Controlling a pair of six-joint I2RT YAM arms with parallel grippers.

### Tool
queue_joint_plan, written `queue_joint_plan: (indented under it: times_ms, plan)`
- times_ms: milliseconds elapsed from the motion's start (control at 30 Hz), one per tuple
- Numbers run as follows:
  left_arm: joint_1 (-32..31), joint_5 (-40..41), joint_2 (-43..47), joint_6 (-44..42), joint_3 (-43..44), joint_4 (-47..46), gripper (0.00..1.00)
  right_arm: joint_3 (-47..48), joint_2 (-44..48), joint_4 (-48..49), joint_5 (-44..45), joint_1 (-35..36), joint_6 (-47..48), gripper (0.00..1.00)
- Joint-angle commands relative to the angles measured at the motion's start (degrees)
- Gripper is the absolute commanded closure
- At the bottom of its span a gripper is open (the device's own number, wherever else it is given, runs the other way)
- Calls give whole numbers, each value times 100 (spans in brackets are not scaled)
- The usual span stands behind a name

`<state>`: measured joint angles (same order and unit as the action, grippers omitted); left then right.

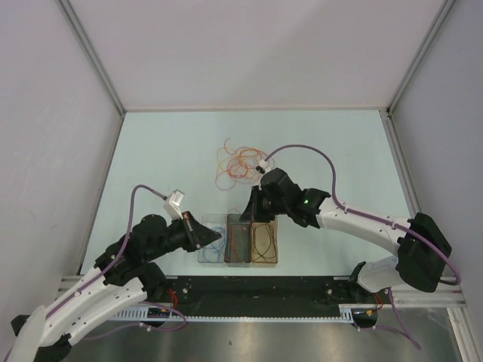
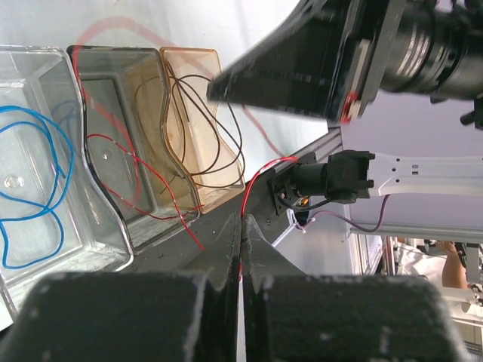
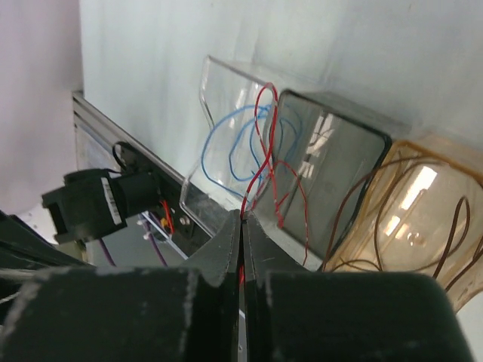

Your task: Untangle the cables

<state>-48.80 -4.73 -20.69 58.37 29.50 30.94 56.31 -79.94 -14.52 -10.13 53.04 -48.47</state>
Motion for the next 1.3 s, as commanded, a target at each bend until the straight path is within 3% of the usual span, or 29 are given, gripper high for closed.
queue_joint_plan:
  times_ms: [0,400,1067,1267]
  plan:
    - [-25,-81,-111,-150,171,-343,100,196,128,-691,362,286,-101,100]
    - [-25,288,-532,-256,-75,-782,100,196,-469,-657,398,576,-189,100]
    - [54,1351,-2509,-836,-207,-1459,100,626,-1357,-393,143,427,39,100]
    - [54,1343,-2993,-1038,-225,-1705,100,697,-1384,-560,266,436,162,80]
